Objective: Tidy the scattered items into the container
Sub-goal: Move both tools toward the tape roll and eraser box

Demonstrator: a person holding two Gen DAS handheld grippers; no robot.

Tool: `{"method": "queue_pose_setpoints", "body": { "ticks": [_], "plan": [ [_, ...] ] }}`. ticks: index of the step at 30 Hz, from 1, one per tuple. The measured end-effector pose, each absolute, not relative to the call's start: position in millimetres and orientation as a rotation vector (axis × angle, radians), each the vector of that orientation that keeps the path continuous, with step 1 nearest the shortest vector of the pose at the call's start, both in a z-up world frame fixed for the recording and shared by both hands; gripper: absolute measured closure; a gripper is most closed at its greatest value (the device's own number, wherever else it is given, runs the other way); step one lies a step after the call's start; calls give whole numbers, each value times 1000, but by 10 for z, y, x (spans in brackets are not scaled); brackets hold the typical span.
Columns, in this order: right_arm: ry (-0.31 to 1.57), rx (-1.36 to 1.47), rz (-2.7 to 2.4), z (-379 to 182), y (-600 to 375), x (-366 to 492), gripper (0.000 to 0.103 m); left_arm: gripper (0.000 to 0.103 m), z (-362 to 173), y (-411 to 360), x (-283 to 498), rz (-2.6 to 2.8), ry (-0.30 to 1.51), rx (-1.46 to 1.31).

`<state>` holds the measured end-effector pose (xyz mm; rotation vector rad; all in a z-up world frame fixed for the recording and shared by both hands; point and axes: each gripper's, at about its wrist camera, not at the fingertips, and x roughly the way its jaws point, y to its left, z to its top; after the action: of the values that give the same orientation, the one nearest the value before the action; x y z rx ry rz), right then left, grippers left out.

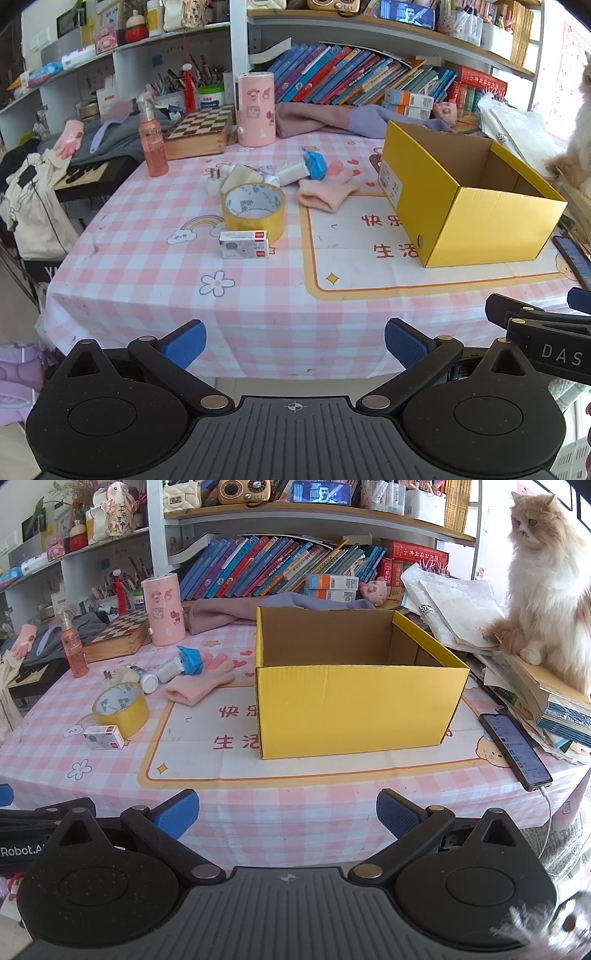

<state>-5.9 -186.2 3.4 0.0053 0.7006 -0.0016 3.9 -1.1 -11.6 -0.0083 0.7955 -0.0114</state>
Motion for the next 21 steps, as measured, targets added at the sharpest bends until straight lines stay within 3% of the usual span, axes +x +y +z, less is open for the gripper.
{"method": "queue_pose_setpoints", "body": {
  "ticks": [21],
  "plan": [
    [674,15,3,80,-1900,-94,0,0,-113,-20,32,-18,800,-4]
  ]
}}
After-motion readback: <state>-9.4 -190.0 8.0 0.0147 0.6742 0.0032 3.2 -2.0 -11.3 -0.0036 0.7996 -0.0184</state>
